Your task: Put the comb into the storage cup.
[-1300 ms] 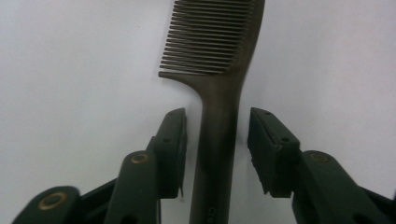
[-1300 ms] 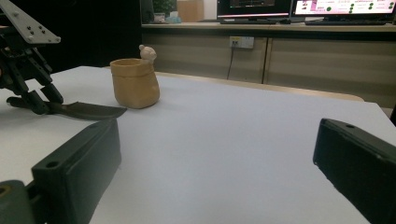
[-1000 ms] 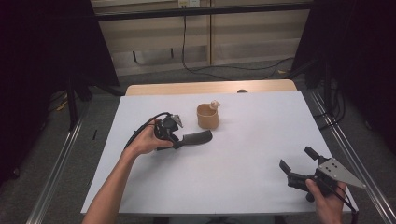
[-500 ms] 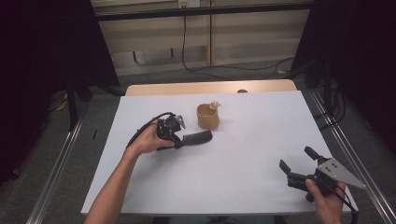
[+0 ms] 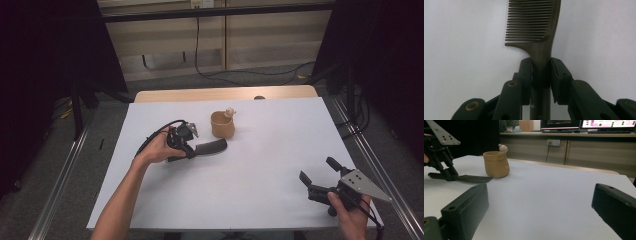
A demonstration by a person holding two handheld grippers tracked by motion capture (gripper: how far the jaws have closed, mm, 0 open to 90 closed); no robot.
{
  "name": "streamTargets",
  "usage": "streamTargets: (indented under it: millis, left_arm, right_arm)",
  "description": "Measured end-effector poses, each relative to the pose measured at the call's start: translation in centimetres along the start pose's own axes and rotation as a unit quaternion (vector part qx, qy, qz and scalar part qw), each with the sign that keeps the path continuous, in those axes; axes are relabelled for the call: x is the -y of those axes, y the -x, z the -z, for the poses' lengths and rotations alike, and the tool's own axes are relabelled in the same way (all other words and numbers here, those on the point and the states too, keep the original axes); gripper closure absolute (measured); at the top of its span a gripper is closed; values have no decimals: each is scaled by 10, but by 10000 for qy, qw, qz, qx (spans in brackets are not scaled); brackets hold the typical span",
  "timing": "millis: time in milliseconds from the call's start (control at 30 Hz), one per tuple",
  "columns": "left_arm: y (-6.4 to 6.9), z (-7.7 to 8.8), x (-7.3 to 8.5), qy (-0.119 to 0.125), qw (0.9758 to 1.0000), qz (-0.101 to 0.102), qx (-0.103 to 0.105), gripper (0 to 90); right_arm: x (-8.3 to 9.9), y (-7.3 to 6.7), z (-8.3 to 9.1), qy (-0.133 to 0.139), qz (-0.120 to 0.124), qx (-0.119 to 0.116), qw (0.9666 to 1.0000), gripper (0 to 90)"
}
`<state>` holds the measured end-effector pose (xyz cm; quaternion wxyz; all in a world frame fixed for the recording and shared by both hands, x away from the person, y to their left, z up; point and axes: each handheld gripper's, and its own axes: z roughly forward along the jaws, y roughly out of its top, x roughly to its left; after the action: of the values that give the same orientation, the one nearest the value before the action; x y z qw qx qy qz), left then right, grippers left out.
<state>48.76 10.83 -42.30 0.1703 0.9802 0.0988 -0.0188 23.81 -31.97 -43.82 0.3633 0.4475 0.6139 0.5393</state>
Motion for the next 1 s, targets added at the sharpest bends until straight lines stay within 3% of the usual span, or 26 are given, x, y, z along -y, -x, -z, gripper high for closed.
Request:
streamTargets:
  millis: [500,567,700,1000]
  left_arm:
    - [3,2,5,188,9996,207,53,728]
    - [3,2,6,301,9990,313,140,728]
    - [6,7,8,477,9982,336,124,728]
    - [7,20,17,674,9964,469,227,728]
  right_arm:
    - [0,0,0,-37,8,-13,10000,1]
    - [0,0,0,-33,10,-7,10000,1]
    - [0,0,0,-30,11,-12,10000,1]
    - [0,0,0,-23,0,-4,10000,1]
